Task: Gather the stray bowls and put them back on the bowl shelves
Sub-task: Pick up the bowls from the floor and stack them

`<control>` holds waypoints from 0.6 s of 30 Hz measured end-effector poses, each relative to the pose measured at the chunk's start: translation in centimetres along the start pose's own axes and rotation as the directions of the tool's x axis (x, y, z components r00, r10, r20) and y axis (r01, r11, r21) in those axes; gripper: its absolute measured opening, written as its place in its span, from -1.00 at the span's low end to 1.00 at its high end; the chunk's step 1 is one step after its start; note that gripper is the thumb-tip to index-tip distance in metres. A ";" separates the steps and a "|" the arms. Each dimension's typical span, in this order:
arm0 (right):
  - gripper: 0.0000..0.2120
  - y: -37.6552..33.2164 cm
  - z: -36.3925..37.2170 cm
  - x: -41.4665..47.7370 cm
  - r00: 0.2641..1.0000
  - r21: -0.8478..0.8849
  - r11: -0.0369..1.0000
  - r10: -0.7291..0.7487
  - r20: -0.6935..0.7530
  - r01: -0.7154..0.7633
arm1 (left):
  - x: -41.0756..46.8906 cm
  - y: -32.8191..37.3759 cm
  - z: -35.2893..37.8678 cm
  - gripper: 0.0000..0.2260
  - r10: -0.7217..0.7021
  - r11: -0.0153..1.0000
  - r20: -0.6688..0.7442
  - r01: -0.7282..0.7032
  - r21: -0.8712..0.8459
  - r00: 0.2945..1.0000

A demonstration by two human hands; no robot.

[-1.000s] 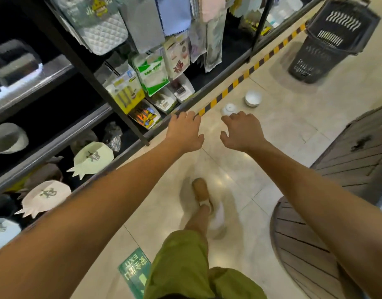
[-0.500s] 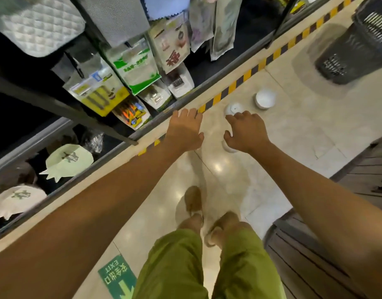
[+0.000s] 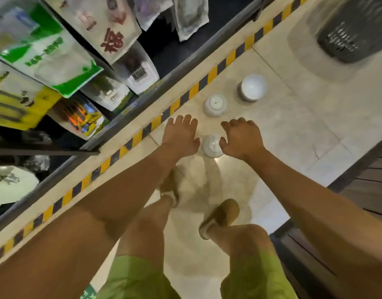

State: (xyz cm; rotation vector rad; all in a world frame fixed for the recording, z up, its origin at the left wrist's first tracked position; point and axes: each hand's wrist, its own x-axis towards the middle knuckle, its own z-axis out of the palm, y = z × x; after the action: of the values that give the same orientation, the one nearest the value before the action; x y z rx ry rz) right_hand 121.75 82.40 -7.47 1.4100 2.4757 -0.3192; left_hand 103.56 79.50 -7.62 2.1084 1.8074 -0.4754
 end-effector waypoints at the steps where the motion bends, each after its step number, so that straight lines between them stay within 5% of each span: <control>1: -0.65 0.9 1.8 0.7 1.000 -0.006 1.000 0.017 0.003 -0.017 | 1.6 0.5 1.5 -0.49 0.019 1.000 0.005 -0.019 0.002 1.000; 18: -0.63 7.3 29.1 10.1 0.985 0.056 0.984 0.170 -0.025 -0.169 | 18.4 2.9 26.6 -0.49 0.108 0.994 -0.002 -0.108 0.030 0.994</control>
State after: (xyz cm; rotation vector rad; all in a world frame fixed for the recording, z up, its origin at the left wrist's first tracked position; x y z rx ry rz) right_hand 126.78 84.78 -38.61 1.6465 2.3658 -0.3330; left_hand 107.98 83.38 -39.56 2.2149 1.6875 -0.4733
